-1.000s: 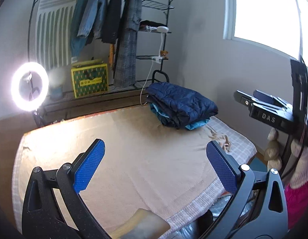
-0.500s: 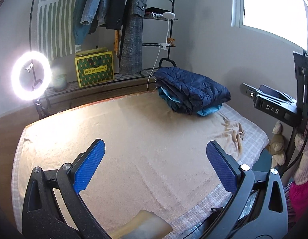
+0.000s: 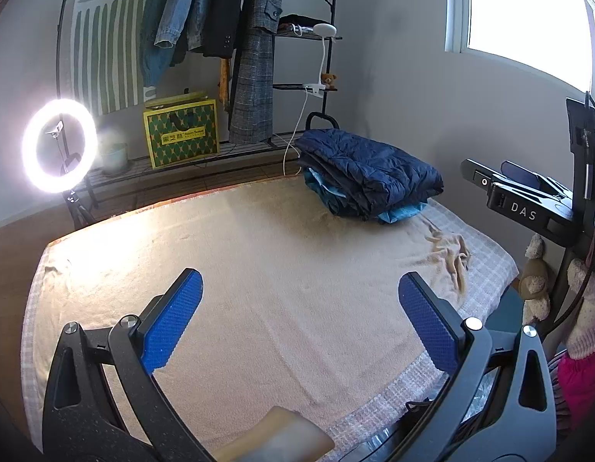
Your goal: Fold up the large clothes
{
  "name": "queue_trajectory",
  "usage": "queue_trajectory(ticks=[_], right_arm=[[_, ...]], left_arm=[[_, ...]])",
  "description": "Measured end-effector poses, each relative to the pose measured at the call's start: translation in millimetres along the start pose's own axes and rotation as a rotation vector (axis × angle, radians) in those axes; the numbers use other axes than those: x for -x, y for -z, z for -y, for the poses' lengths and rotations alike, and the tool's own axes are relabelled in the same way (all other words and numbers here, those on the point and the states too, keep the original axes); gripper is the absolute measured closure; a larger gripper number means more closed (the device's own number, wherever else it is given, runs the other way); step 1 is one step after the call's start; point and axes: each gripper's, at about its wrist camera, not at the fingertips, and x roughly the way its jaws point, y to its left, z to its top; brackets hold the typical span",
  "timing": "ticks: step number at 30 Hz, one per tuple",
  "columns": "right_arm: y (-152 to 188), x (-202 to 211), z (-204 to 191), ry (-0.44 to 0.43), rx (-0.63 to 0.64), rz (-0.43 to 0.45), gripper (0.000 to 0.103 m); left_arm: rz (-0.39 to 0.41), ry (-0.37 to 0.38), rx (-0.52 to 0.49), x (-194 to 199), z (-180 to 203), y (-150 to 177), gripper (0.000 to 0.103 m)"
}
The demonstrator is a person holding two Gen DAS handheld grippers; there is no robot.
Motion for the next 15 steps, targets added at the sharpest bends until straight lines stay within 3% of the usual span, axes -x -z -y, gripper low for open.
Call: queue_trajectory(ticks=[15], right_arm=[[0.9,-0.4,-3.8,0.011,0.014,0.002,0.017]], left_arm=[[0.009,0.013,-0.010,6.3,5.6,-2.6,0.000]])
